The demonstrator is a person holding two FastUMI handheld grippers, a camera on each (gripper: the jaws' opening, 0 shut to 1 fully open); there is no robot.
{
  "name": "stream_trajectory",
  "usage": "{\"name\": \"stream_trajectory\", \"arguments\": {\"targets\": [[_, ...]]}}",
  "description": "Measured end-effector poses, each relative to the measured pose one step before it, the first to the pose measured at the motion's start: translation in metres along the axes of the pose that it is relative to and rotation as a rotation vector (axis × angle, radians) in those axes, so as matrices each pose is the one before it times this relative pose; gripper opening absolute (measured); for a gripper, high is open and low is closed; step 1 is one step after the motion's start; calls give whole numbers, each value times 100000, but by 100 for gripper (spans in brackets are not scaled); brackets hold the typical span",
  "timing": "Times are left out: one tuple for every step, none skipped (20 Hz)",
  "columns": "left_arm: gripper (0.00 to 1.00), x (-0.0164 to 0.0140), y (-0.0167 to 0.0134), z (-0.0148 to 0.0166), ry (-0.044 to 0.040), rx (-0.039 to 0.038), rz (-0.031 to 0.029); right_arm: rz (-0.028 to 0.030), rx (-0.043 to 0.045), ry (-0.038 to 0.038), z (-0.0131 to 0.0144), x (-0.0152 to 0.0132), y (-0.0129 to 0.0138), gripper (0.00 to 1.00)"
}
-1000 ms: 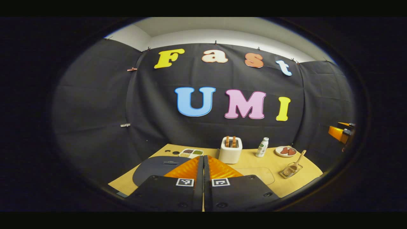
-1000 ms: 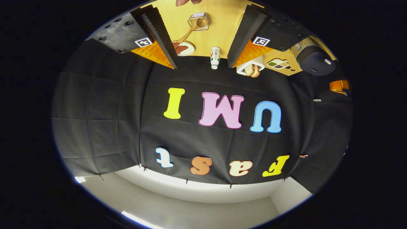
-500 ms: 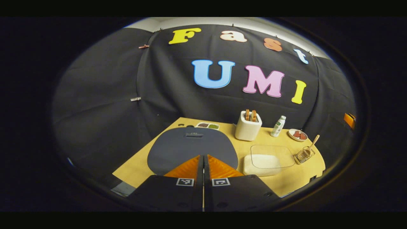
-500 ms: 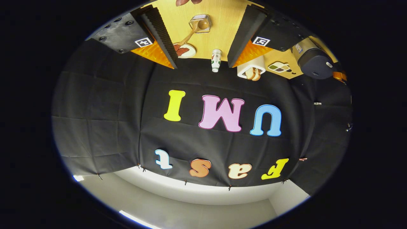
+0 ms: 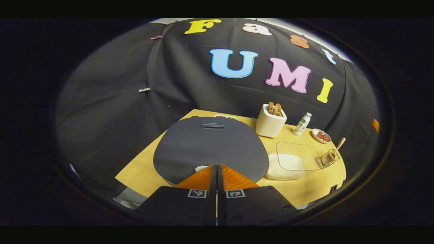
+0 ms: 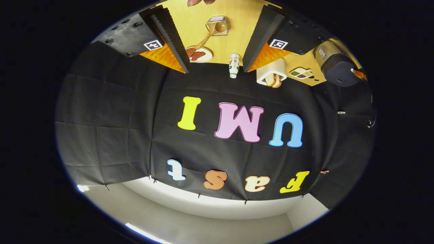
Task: Close the left gripper, press the button to open the rice cooker; take a wooden spoon from the chopstick holder with the right hand, scoop a spoonful of rice and pour it into the rice cooker, then put the wooden spoon back into the chopstick holder.
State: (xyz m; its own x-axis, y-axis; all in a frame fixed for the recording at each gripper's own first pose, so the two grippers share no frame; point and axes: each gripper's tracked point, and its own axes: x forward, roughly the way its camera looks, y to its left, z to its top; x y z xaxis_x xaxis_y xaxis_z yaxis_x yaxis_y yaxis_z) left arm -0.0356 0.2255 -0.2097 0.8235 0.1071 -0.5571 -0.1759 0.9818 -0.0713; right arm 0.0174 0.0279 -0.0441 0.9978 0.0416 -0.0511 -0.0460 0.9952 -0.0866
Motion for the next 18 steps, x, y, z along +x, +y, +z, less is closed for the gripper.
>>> {"name": "stream_trajectory", "arguments": {"targets": [[7, 50, -48, -115, 883, 496, -84, -223, 215, 240, -15, 30, -36, 97], [7, 84, 52, -602, 2469, 32, 6, -129, 211, 192, 5, -1, 19, 97], [6, 16, 79, -251, 973, -25, -99, 244, 64, 277, -97, 0, 121, 97], [7, 30, -82, -39, 636, 458, -27, 129, -238, 191, -146, 12, 128, 98], [7, 42, -41, -16, 1124, -32, 309, 374, -381, 221, -36, -18, 112, 96], [7, 61, 52, -540, 2163, -155, 467, 388, -491, 144, -70, -34, 210, 96], [5, 47, -87, 116, -954, 885, 114, 245, -421, -221, 85, -14, 103, 96], [7, -434, 24, 204, -280, 841, -50, 281, -334, -252, 131, 55, 73, 98], [5, 133, -30, 191, 212, 473, -28, 163, -269, -356, 200, 32, 119, 98], [7, -40, 91, 97, 20, 317, 251, 86, -317, -136, -10, -116, -12, 98], [7, -36, -29, 206, -376, 581, 438, 146, -212, 19, -44, -19, -24, 97], [7, -19, -91, 66, 157, 598, 560, -236, -34, -187, 64, 0, -39, 97], [9, -466, -38, 732, -2427, 1110, 454, -173, 203, -35, 25, -29, -142, 97], [5, -624, -4, 820, -1971, 652, 442, -144, 336, 215, -100, 0, -18, 97], [10, -521, -18, 1080, -2614, 260, 303, -96, 252, 340, -91, 26, -12, 97], [7, -390, 1, 1029, -2761, -168, 140, -71, 168, 114, -28, -12, 15, 98], [7, -271, -27, 1139, -2658, -546, 21, -54, 38, 35, 29, -66, -19, 97], [7, -202, 11, 1116, -2790, -648, 90, -33, -23, -68, 36, 10, 40, 97]]}}
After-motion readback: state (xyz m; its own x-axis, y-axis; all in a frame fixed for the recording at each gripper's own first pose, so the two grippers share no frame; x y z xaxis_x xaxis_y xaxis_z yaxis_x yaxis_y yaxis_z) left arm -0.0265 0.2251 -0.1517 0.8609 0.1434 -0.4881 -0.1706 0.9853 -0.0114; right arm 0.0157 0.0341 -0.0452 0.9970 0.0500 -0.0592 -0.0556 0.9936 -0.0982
